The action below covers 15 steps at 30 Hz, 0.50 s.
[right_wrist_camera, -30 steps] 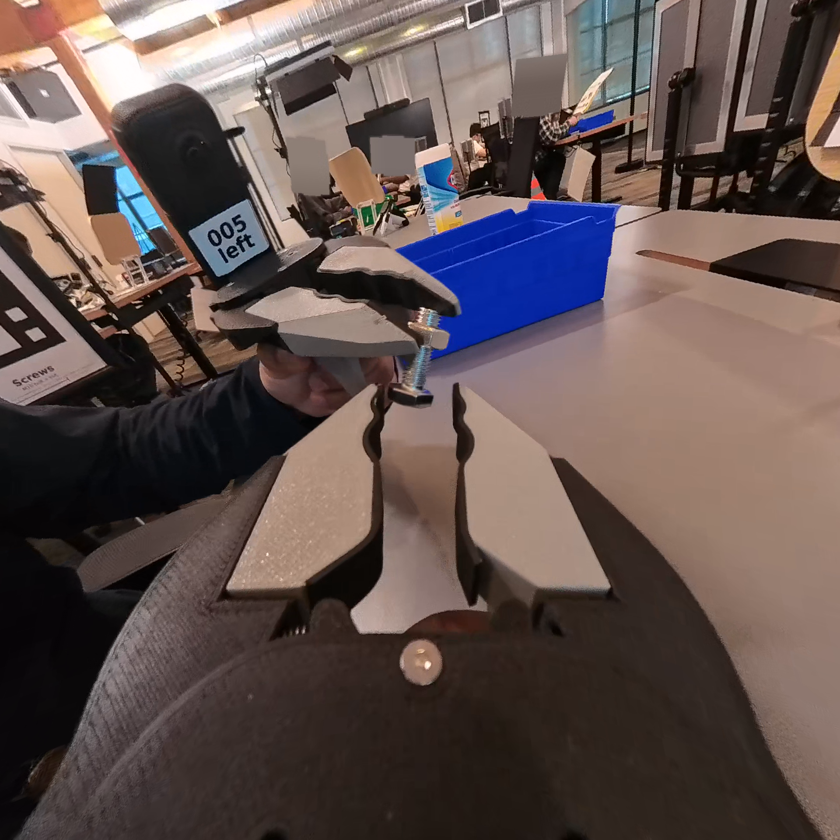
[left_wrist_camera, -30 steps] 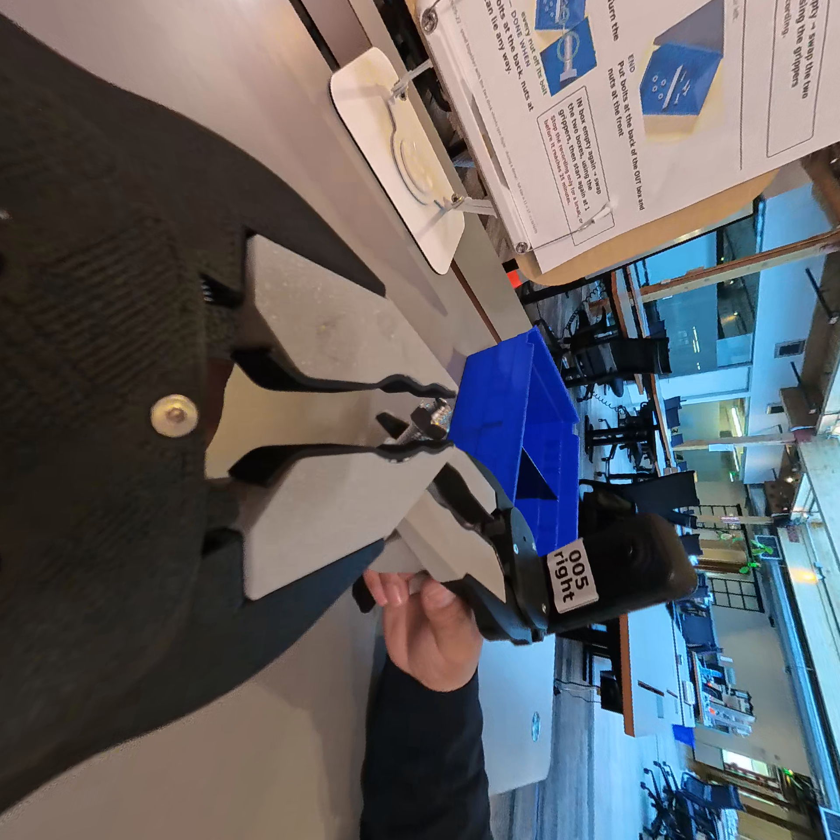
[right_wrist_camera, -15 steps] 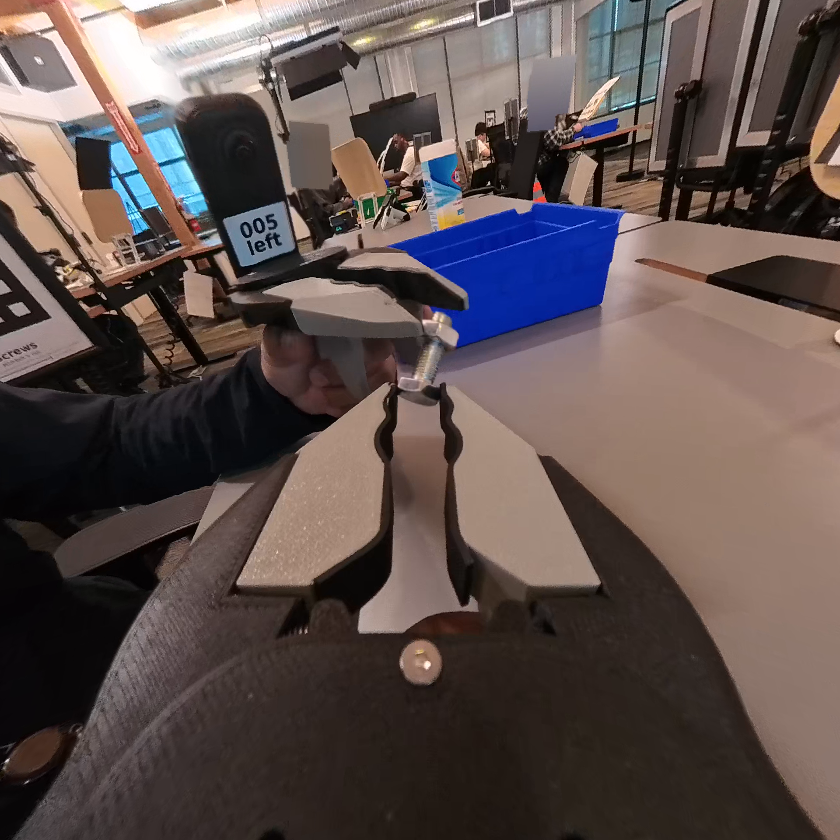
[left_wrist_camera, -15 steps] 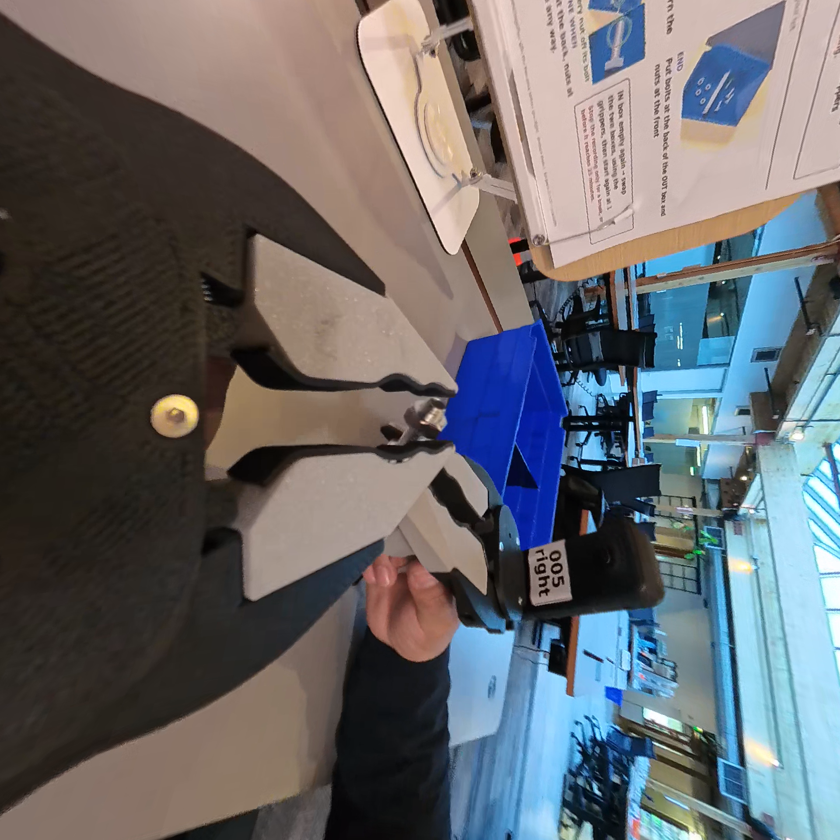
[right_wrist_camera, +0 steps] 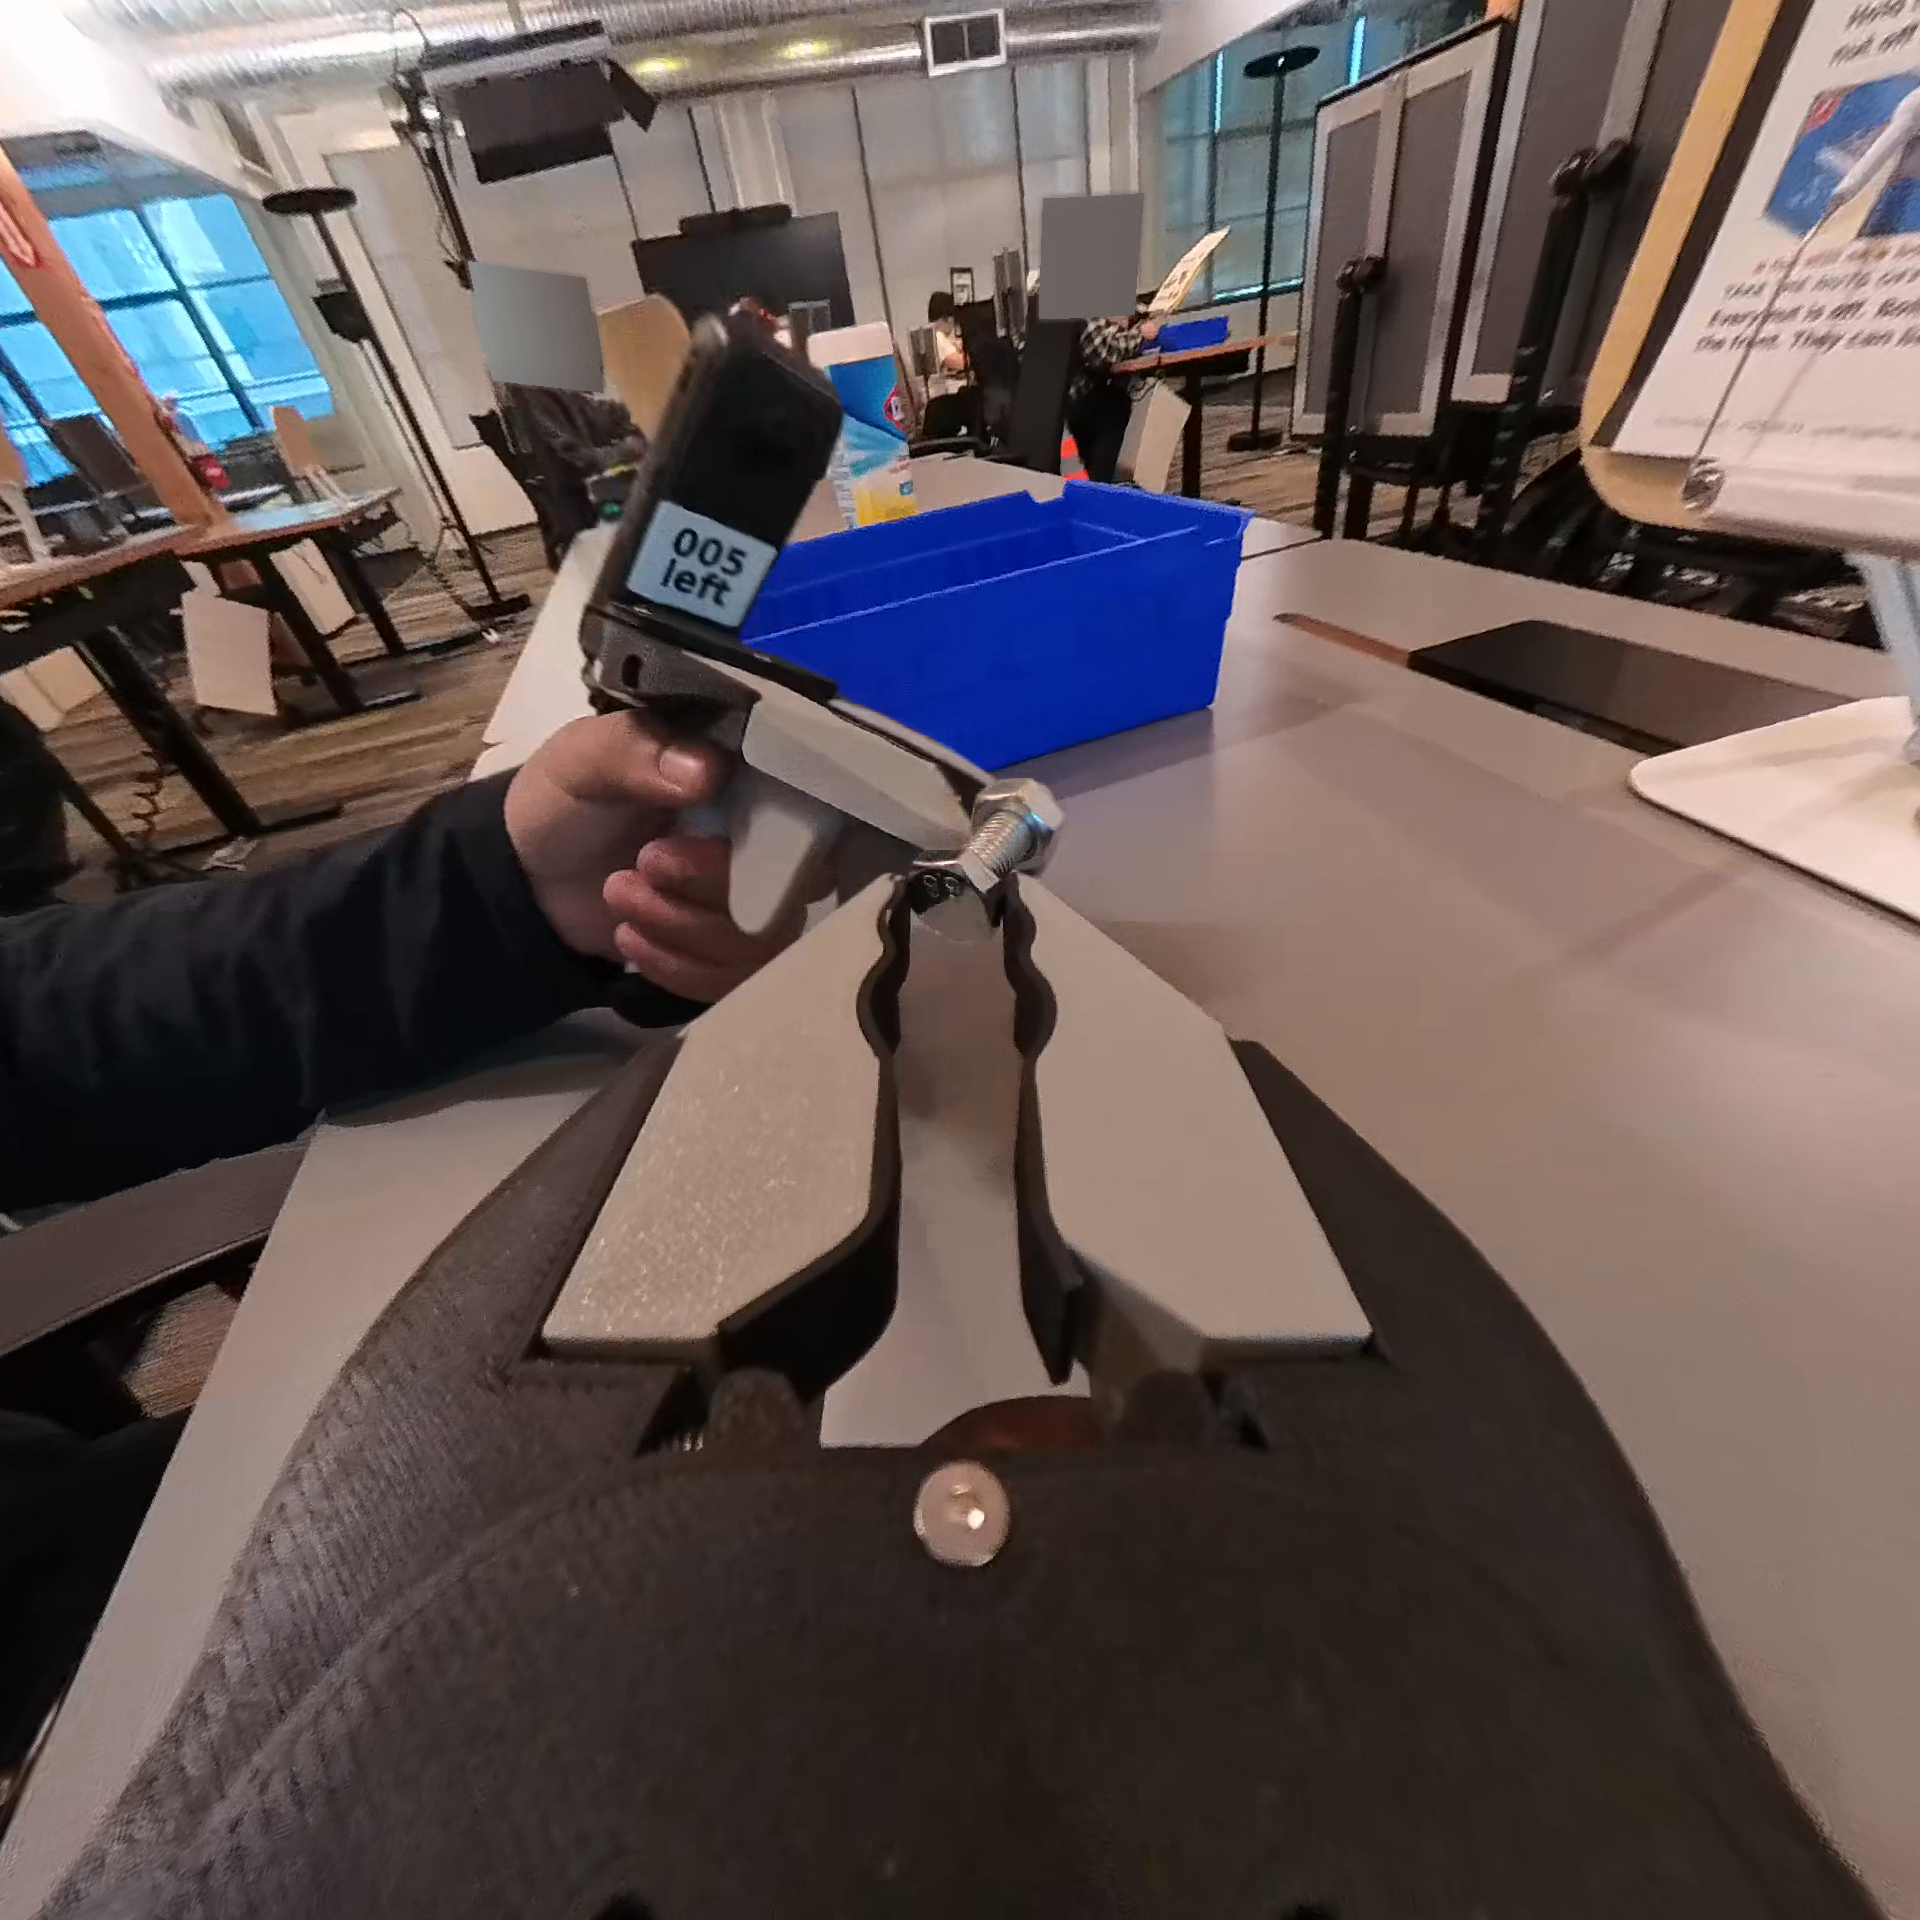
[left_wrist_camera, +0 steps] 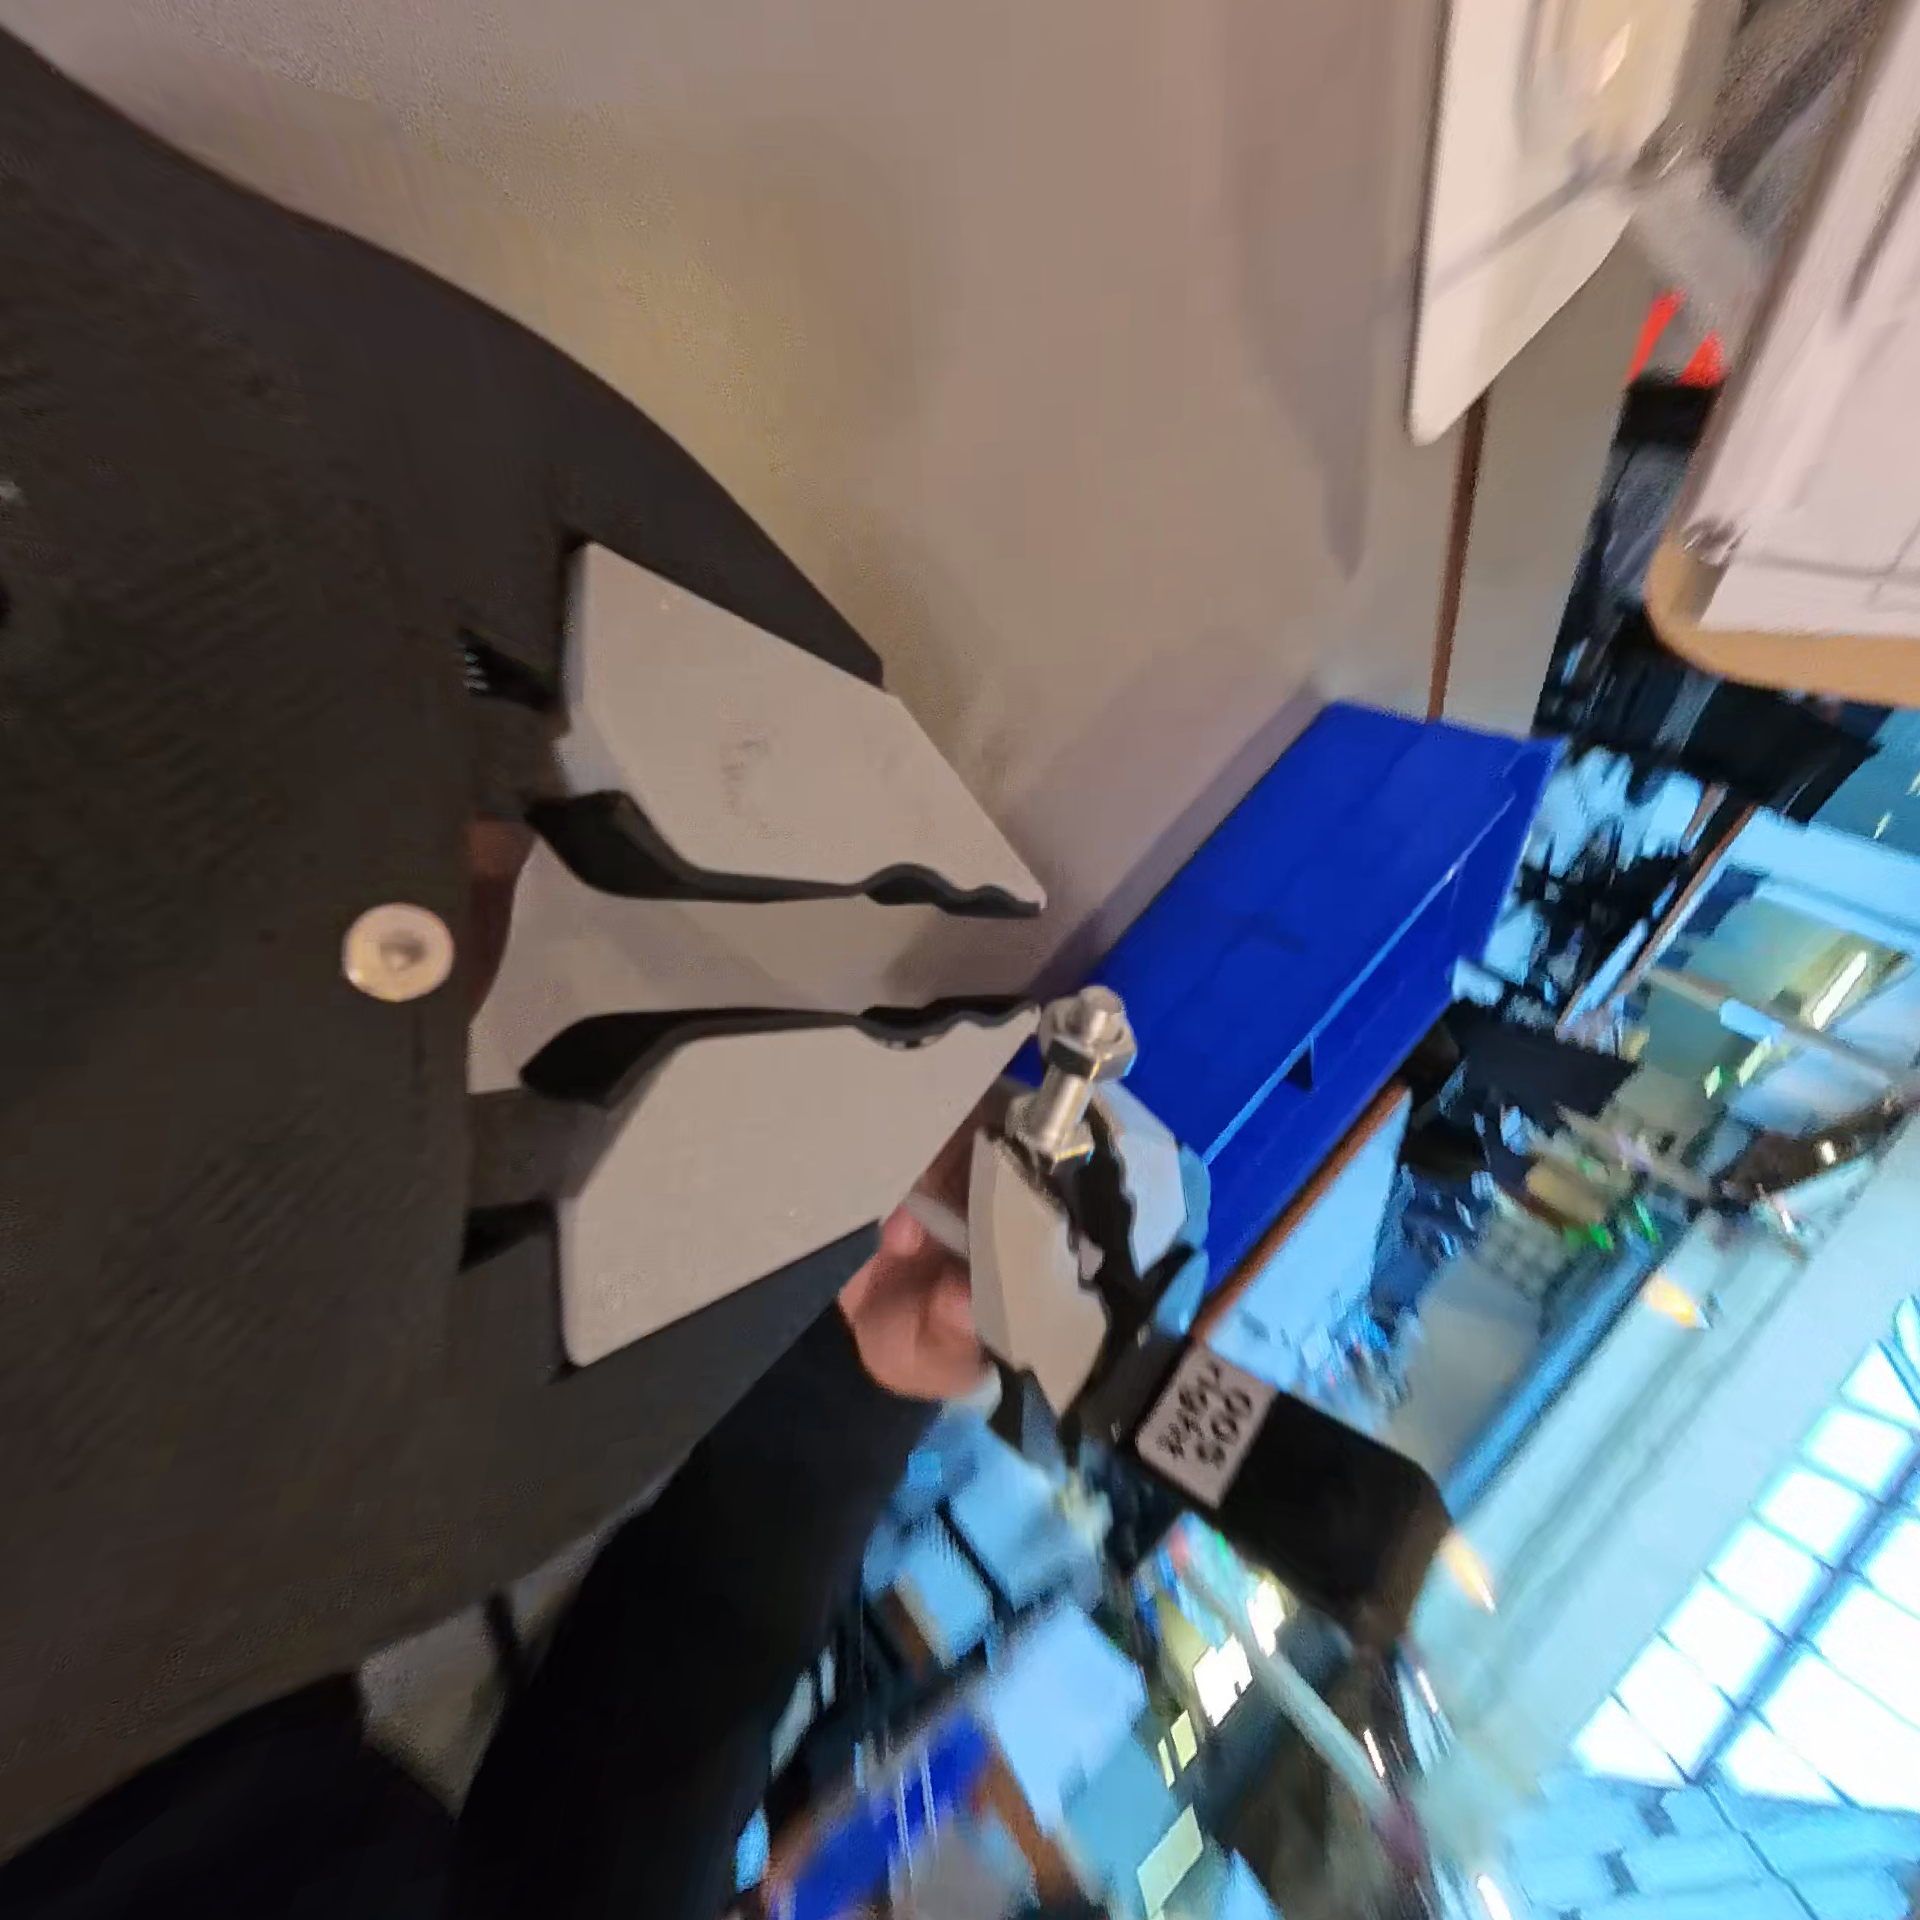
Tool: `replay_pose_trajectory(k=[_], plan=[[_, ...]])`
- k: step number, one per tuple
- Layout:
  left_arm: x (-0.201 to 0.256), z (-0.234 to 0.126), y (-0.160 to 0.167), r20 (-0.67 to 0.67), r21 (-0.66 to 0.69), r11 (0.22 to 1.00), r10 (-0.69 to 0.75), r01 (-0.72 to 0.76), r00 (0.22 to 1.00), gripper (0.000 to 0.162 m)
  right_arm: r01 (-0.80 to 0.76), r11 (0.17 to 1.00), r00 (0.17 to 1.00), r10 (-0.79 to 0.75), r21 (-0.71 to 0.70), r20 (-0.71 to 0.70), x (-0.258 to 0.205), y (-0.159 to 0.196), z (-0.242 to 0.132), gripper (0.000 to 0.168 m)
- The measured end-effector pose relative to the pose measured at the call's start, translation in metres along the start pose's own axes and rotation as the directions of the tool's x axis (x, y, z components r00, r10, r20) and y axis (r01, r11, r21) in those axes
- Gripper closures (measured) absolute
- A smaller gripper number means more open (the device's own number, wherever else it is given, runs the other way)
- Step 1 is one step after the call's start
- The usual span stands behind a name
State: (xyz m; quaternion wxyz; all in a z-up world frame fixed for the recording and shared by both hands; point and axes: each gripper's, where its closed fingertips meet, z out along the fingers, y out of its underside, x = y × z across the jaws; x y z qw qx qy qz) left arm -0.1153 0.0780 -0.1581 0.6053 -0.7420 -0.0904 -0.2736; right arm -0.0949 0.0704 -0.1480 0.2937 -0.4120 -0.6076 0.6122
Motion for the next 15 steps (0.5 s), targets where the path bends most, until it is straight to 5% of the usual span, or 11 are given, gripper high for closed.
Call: replay_pose_trajectory(k=[9,15], plan=[[0.030,0.000,0.001,-0.298,-0.039,0.963,-0.266,0.267,0.917,0.152,0.122,0.993,0.992,-0.121,0.007,-0.037,-0.005,-0.003,0.001,0.154],[0.029,0.003,0.000,-0.275,-0.013,0.967,-0.250,0.256,0.928,0.154,0.383,0.919,0.904,-0.394,-0.095,-0.167,-0.002,0.001,0.002,0.154]])
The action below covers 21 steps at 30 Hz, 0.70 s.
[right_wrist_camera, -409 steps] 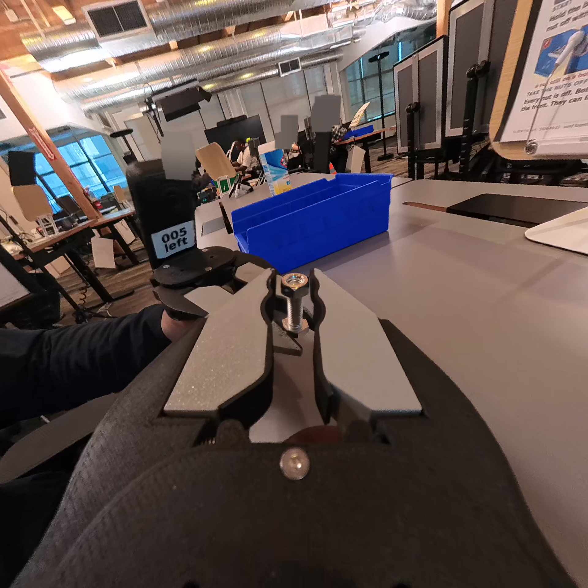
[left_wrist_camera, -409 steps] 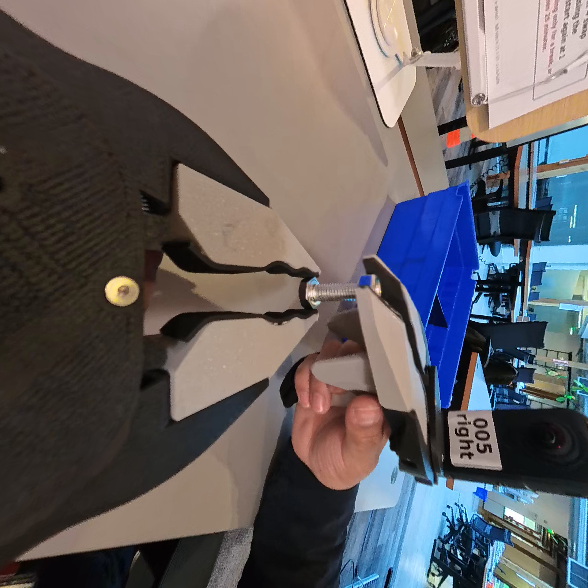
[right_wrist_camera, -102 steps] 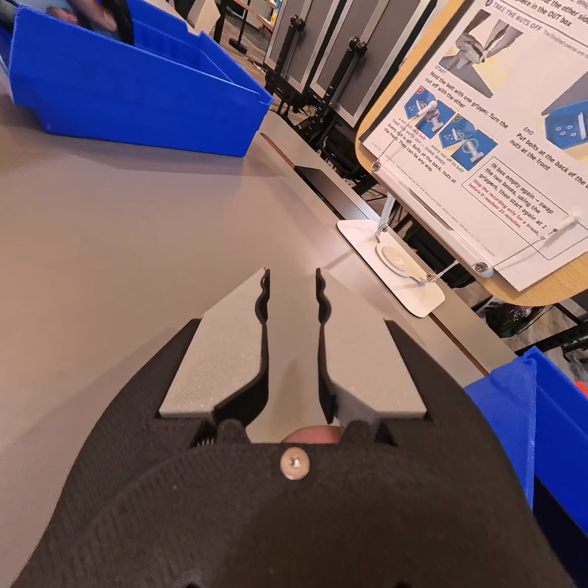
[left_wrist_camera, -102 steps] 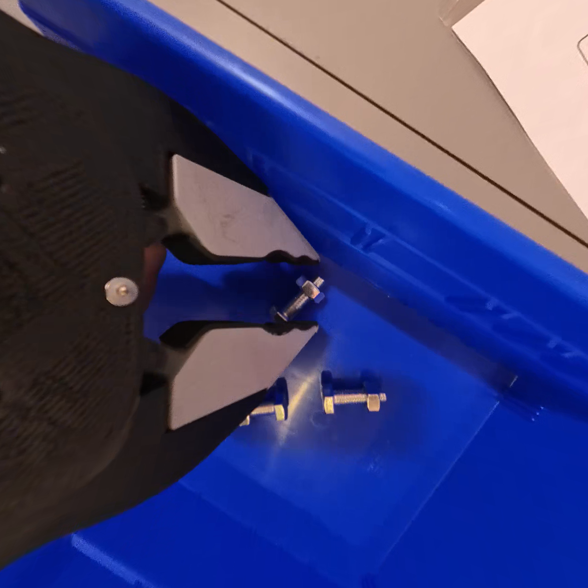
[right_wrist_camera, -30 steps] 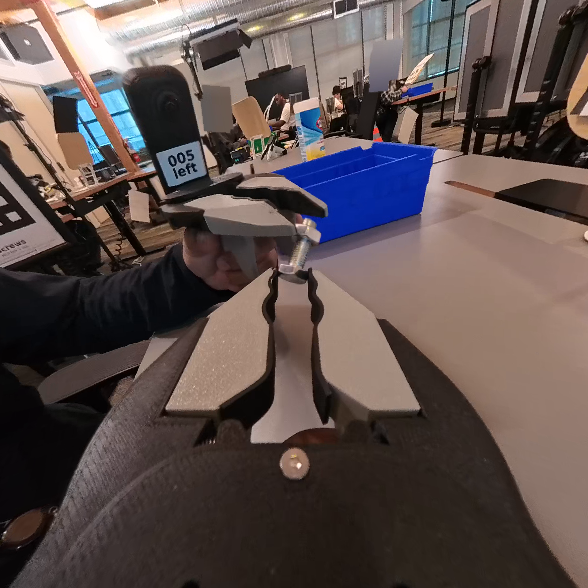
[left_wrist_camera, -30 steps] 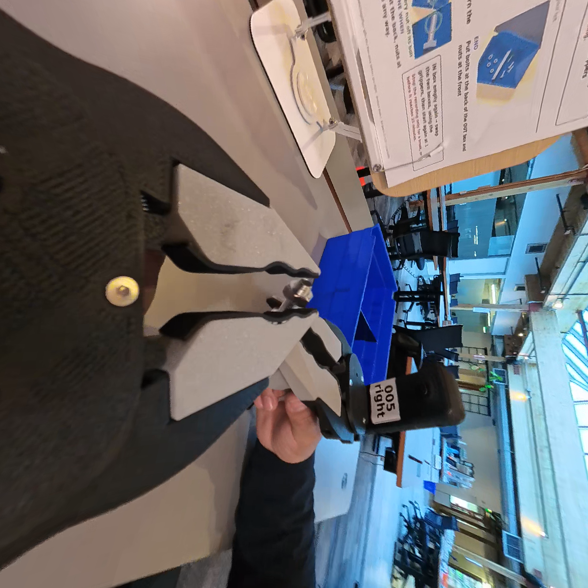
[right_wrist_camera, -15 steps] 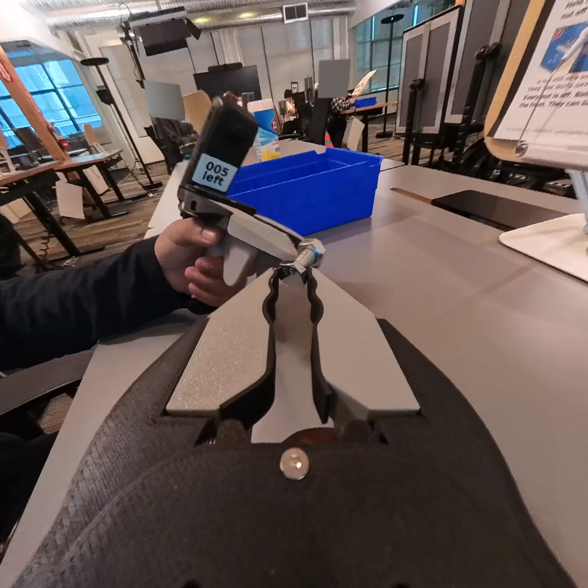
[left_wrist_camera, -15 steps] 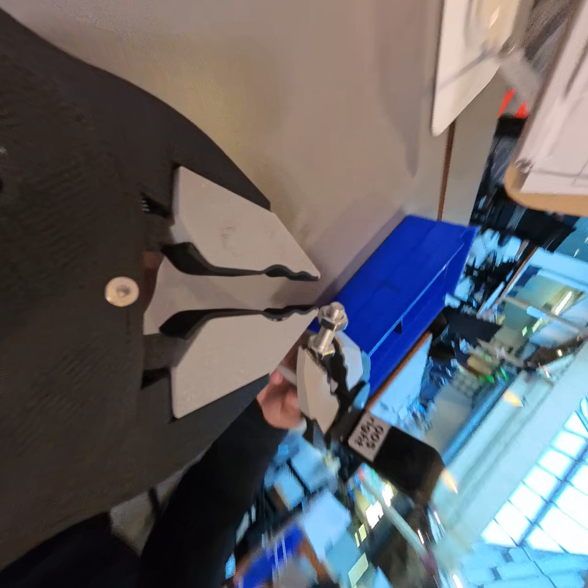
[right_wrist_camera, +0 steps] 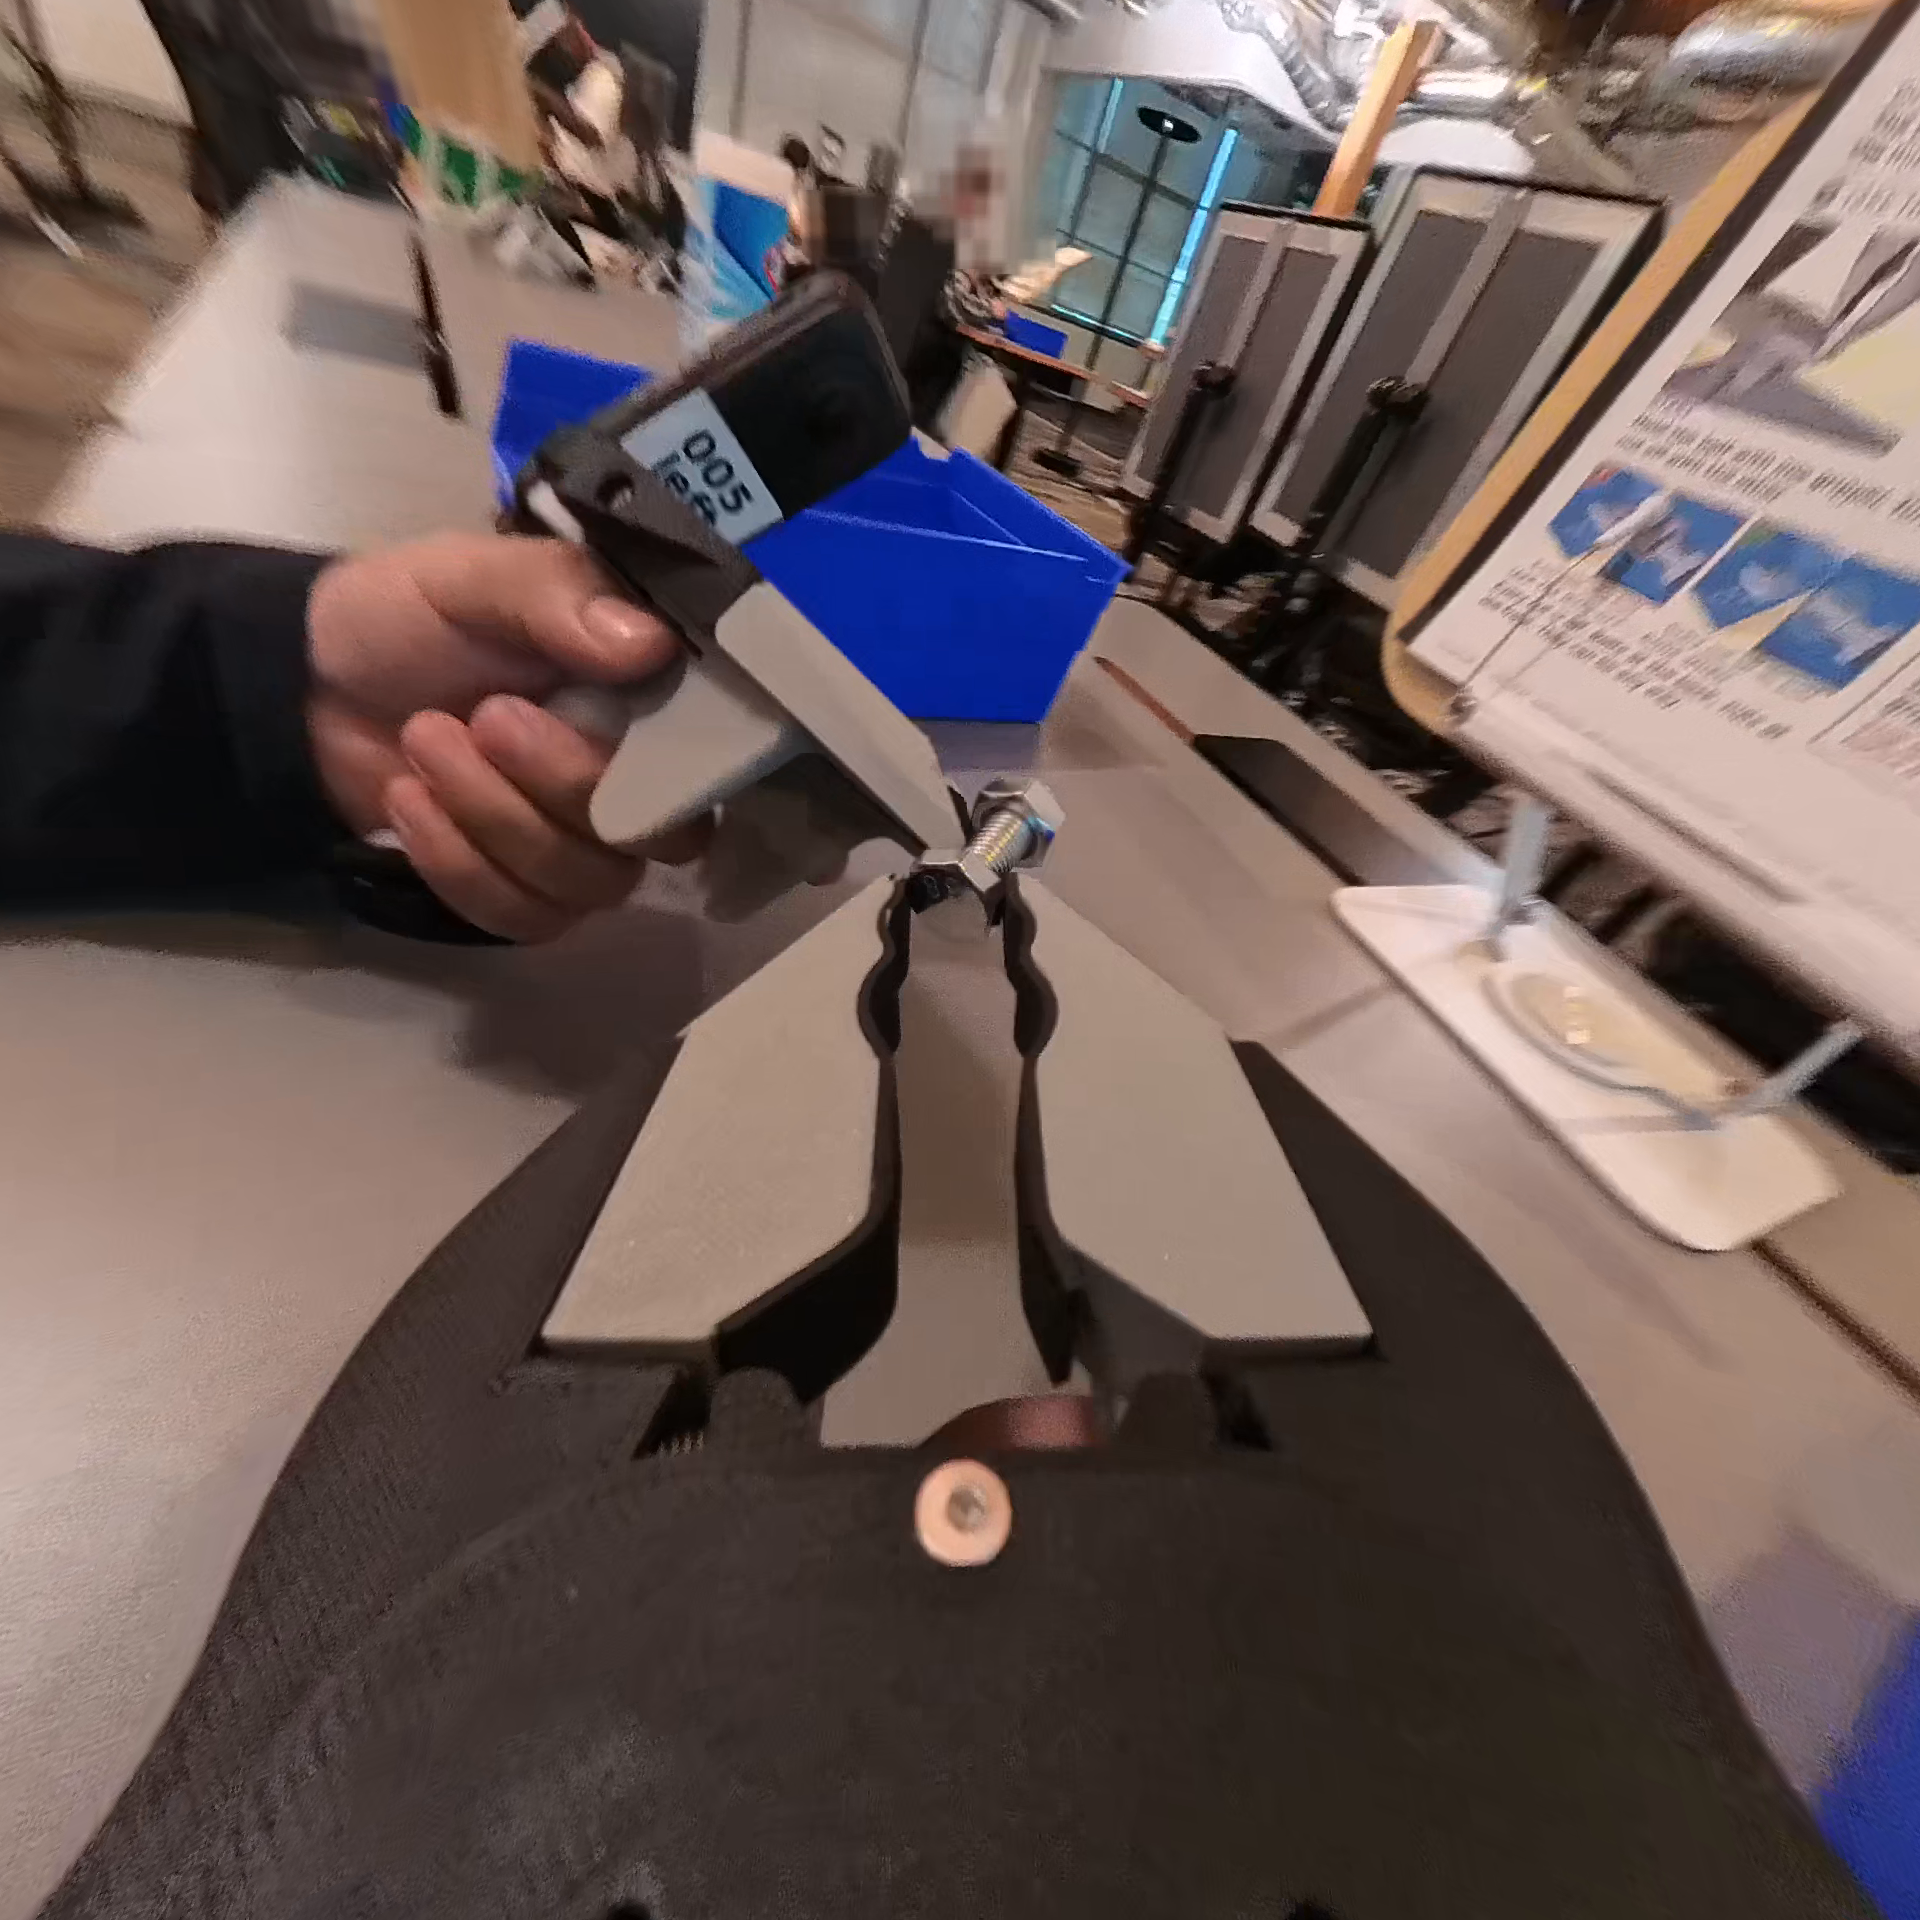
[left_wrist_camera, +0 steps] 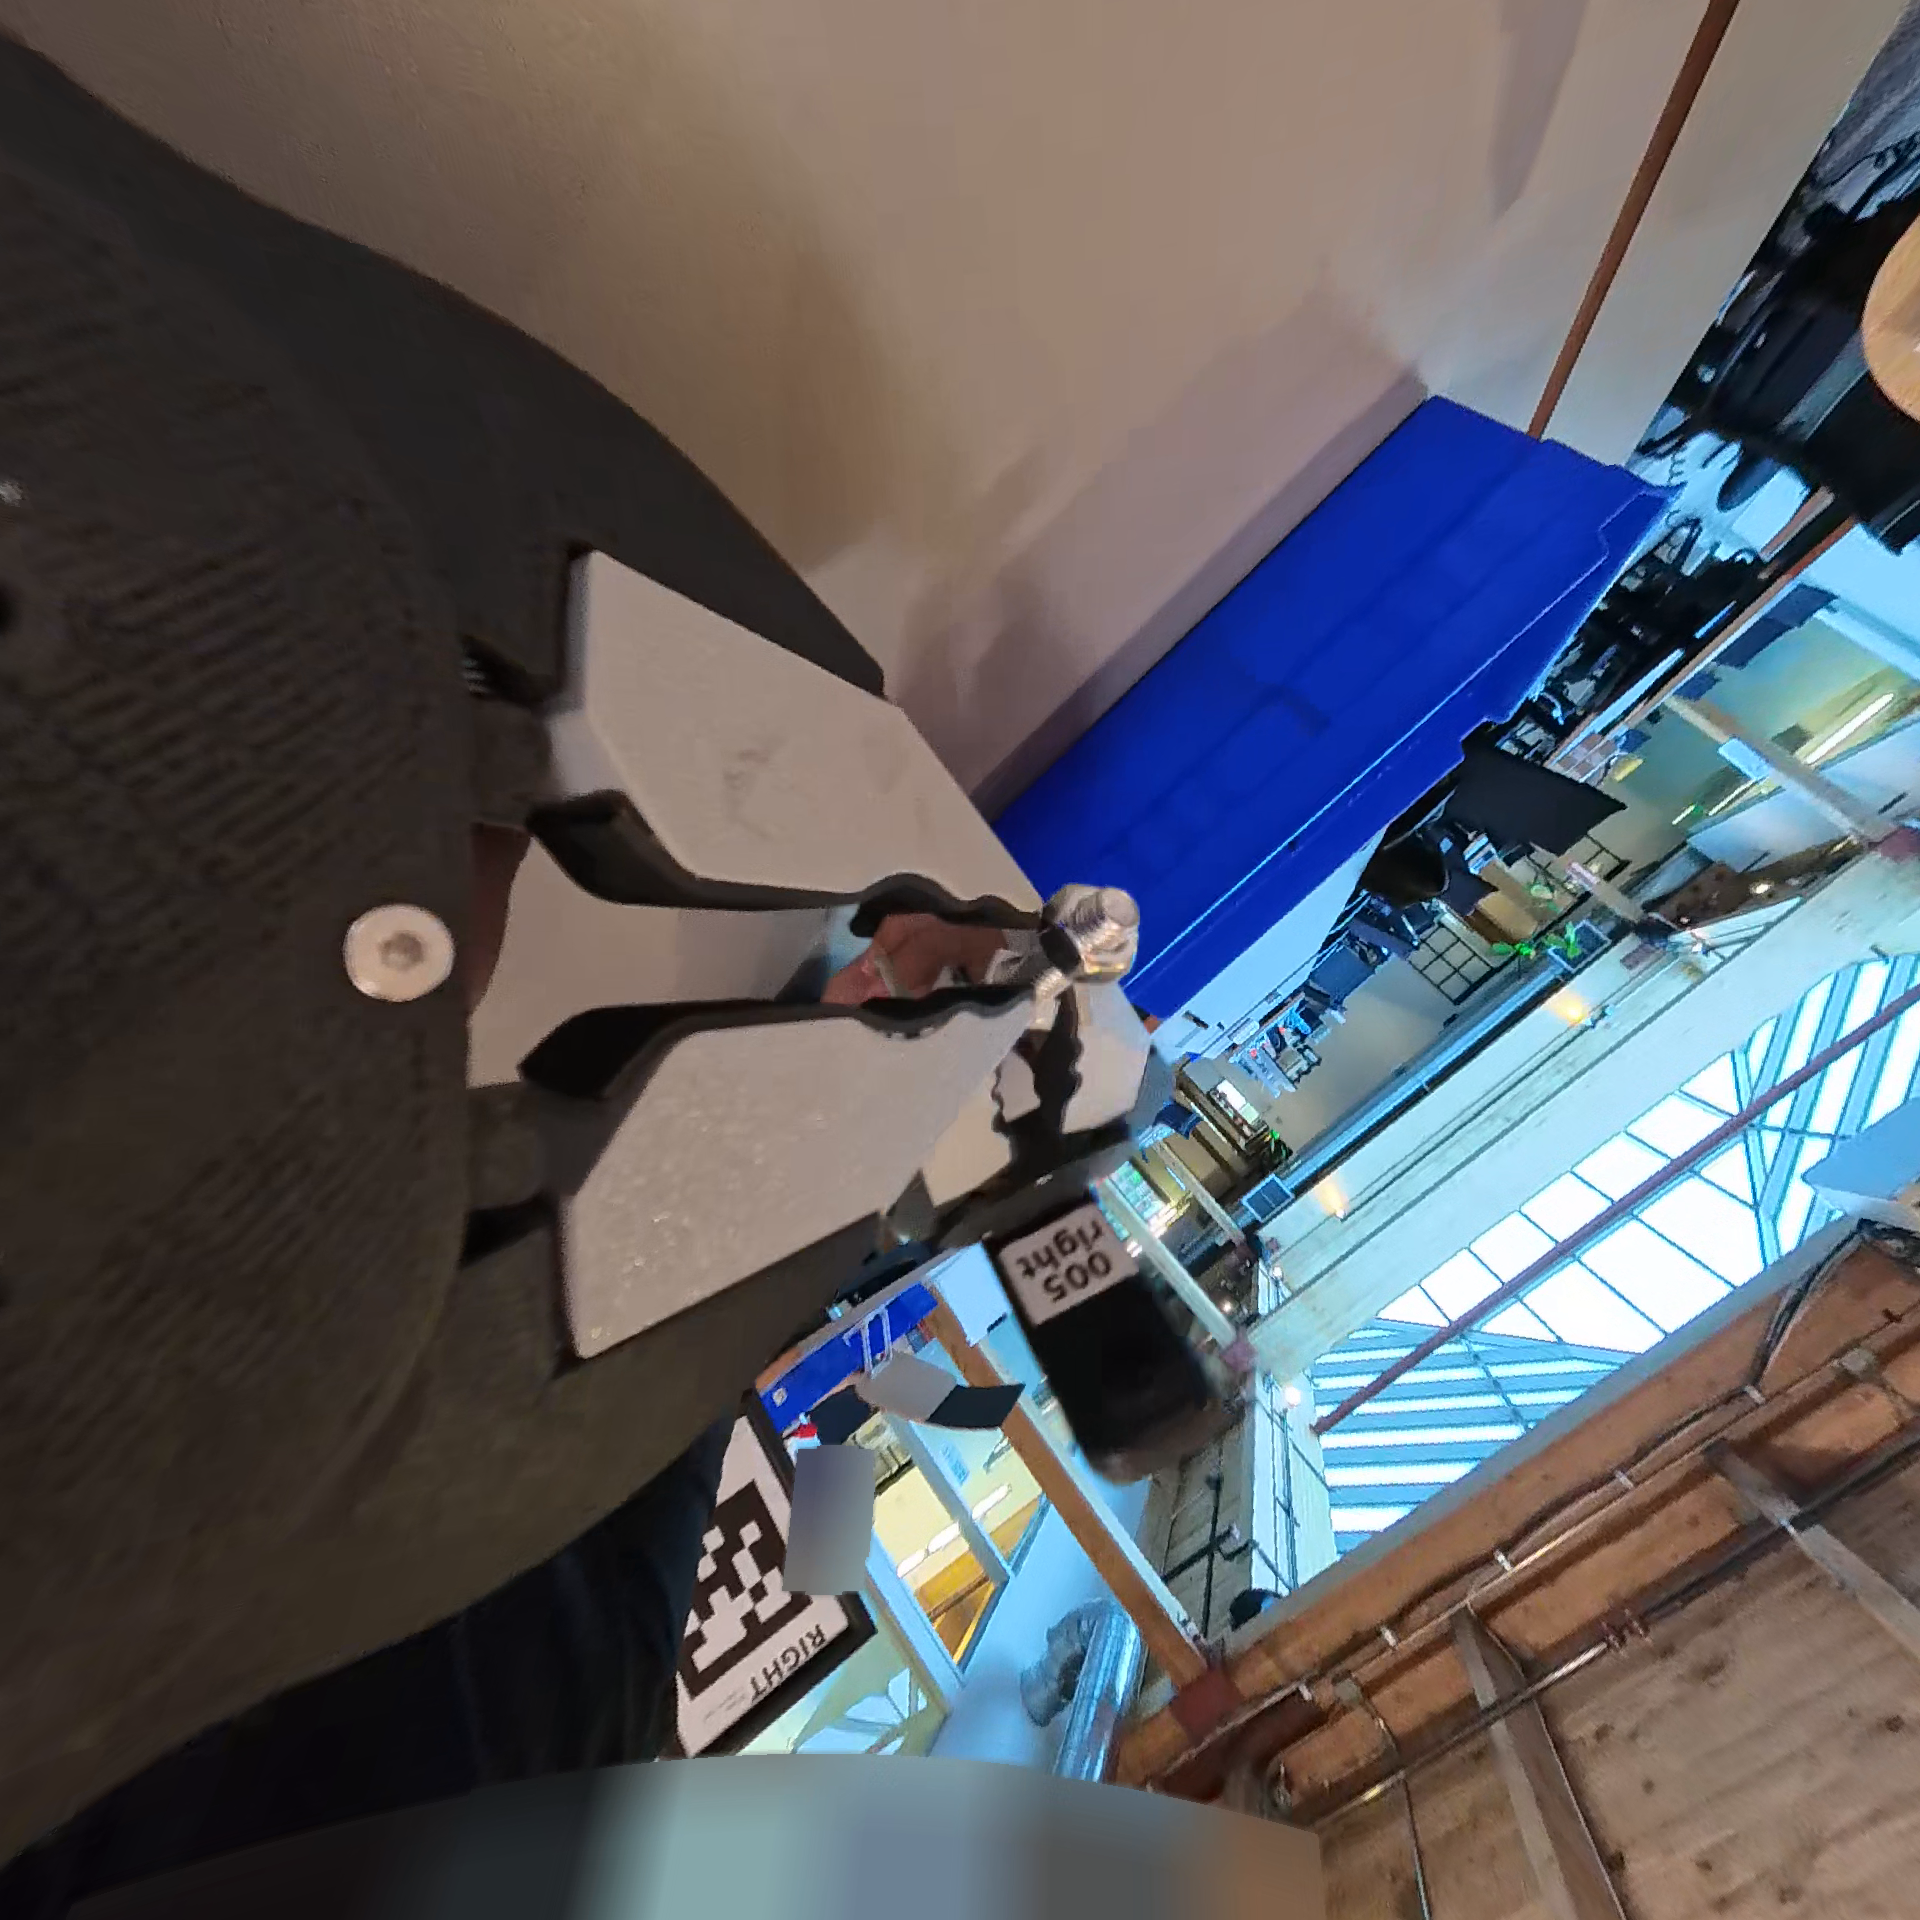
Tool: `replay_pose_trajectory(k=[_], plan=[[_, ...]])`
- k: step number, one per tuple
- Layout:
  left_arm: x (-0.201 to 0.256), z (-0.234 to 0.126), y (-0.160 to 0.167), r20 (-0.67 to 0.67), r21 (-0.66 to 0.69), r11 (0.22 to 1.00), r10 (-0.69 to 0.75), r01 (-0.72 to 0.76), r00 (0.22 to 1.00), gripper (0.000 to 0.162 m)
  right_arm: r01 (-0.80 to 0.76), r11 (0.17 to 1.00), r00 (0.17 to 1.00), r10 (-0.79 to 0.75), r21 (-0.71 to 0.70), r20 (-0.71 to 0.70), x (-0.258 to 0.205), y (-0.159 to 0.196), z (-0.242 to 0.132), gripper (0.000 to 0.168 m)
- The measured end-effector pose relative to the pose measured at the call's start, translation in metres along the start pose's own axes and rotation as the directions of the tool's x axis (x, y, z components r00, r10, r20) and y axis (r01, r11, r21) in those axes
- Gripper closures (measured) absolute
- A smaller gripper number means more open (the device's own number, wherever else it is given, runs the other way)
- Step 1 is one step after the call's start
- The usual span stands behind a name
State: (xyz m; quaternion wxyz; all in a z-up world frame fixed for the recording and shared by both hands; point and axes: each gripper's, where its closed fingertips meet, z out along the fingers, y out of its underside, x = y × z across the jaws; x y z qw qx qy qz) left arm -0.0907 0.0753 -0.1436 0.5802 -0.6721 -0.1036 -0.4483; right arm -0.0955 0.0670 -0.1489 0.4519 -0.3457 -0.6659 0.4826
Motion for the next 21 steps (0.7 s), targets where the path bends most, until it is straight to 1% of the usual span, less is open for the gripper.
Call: replay_pose_trajectory(k=[2,4,7,9,12,16,18,21], plan=[[-0.001,0.001,0.001,0.000,0.002,1.000,-0.001,0.001,1.000,0.155,0.134,0.990,0.988,-0.137,-0.047,-0.074,0.001,0.003,0.001,0.154],[-0.002,0.001,0.001,-0.001,0.005,1.000,-0.011,0.011,1.000,0.156,0.218,0.972,0.967,-0.227,-0.082,-0.115,0.003,0.005,0.002,0.154],[-0.004,0.001,0.000,0.008,0.011,1.000,-0.014,0.014,1.000,0.153,0.210,0.973,0.968,-0.221,-0.099,-0.120,0.004,0.008,0.003,0.154],[-0.002,0.002,0.000,-0.011,0.014,0.999,-0.029,0.029,1.000,0.146,0.203,0.974,0.970,-0.213,-0.097,-0.116,0.005,0.008,0.003,0.154],[-0.007,0.004,0.000,0.011,0.028,0.999,-0.037,0.037,0.999,0.148,0.238,0.965,0.959,-0.252,-0.110,-0.128,0.006,0.010,0.003,0.154],[-0.012,0.007,-0.001,0.041,0.063,0.997,-0.045,0.042,0.998,0.149,0.344,0.924,0.913,-0.371,-0.165,-0.172,0.008,0.013,0.003,0.154],[-0.015,0.009,0.000,0.045,0.070,0.996,-0.058,0.055,0.997,0.147,0.361,0.916,0.905,-0.389,-0.175,-0.173,0.007,0.014,0.005,0.154],[-0.018,0.009,0.000,0.041,0.079,0.993,-0.091,0.088,0.995,0.147,0.356,0.915,0.904,-0.389,-0.191,-0.175,0.008,0.018,0.006,0.154]])
